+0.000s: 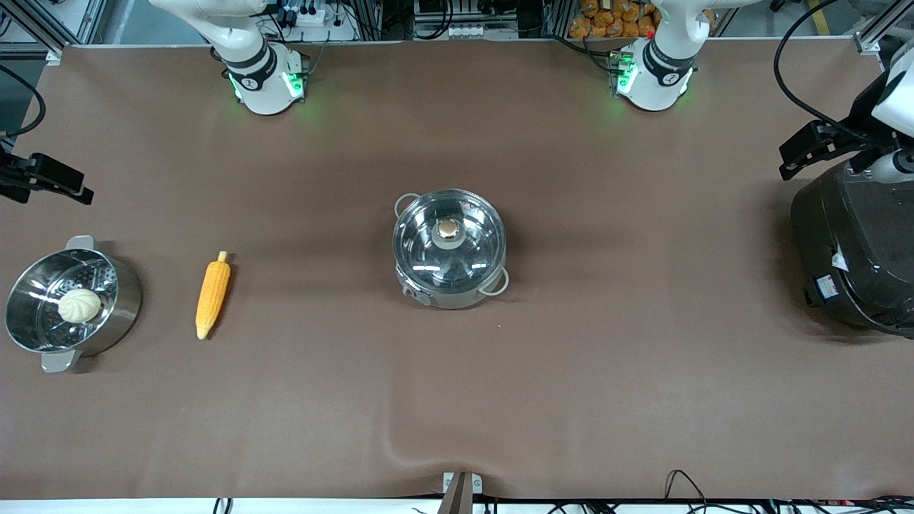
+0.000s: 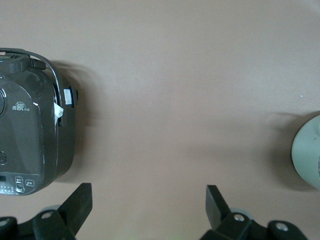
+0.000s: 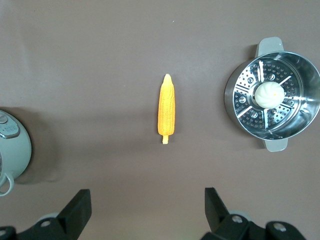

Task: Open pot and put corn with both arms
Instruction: 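Reach the left gripper to the glass lid knob on the pot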

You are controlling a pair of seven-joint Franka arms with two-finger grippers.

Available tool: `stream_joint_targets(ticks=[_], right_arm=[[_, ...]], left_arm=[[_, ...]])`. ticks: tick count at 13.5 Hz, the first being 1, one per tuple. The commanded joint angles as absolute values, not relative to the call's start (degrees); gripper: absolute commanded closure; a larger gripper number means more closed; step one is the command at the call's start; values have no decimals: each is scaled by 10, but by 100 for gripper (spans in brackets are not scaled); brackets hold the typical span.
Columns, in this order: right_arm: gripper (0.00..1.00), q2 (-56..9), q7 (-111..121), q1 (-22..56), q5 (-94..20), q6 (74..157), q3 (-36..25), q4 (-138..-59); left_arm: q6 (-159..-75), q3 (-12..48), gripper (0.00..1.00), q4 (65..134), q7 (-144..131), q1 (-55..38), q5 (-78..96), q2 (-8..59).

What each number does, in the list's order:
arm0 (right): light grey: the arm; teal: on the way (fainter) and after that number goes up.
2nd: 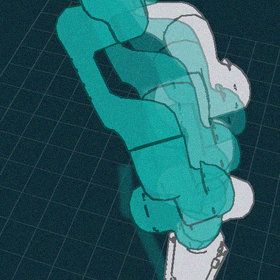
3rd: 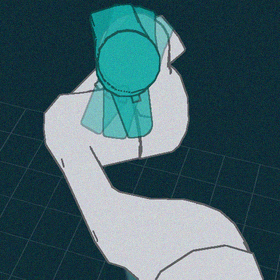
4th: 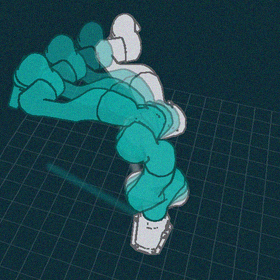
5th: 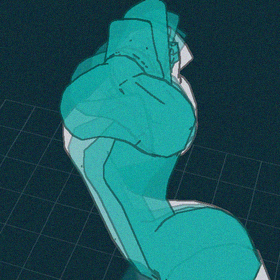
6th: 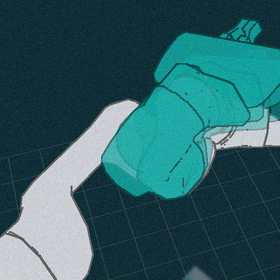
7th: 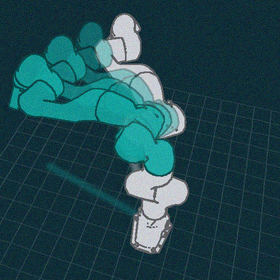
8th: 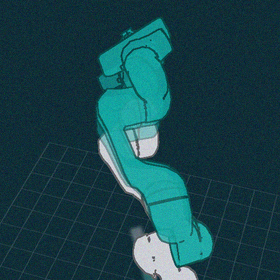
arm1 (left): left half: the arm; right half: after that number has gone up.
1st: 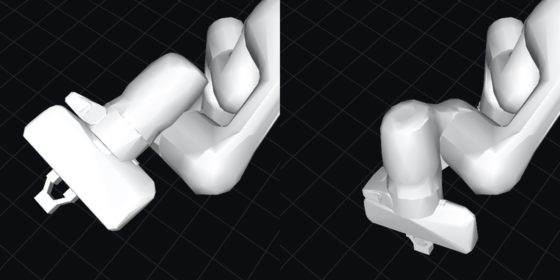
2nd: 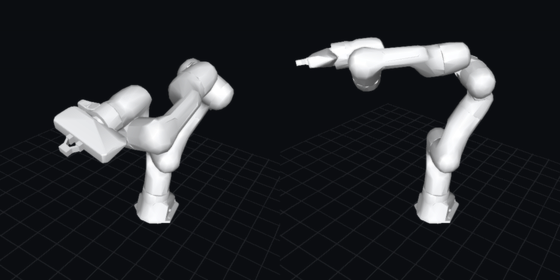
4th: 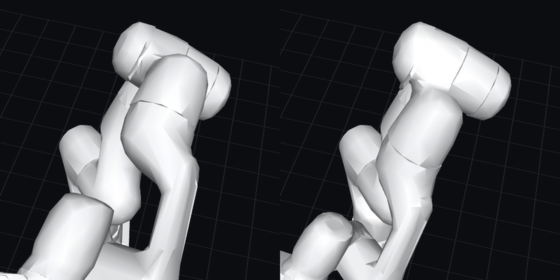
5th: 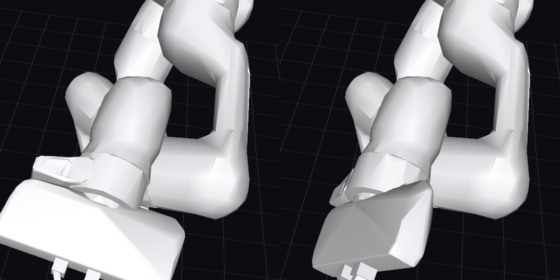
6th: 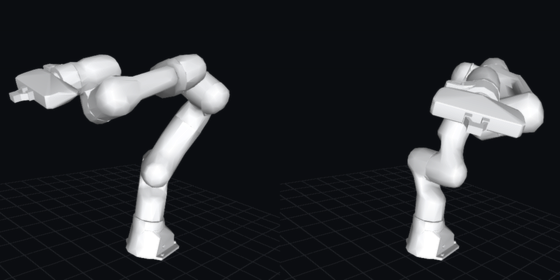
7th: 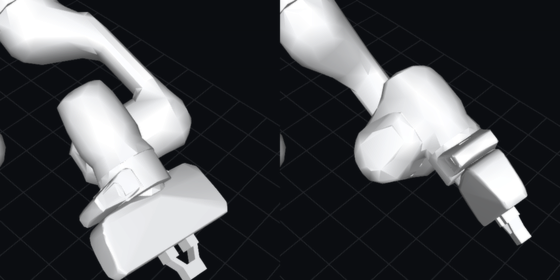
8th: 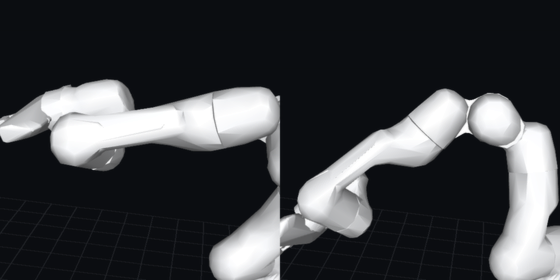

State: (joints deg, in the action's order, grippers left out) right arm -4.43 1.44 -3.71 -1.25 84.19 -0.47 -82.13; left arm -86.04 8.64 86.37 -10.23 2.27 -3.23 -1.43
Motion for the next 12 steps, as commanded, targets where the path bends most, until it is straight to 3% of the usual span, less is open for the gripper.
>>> stream_joint_targets(ticks=[1,7,12], right_arm=[[0,-42,13,-38,-14,840,-4,-818],[0,-42,13,-36,-14,841,-4,-818],[0,-42,13,-35,-15,841,-4,-818]], left_arm=[[-853,86,0,858,-105,18,-43,-15],[-841,101,0,865,-107,14,-34,7],[-887,191,0,856,-346,-66,-9,88]])
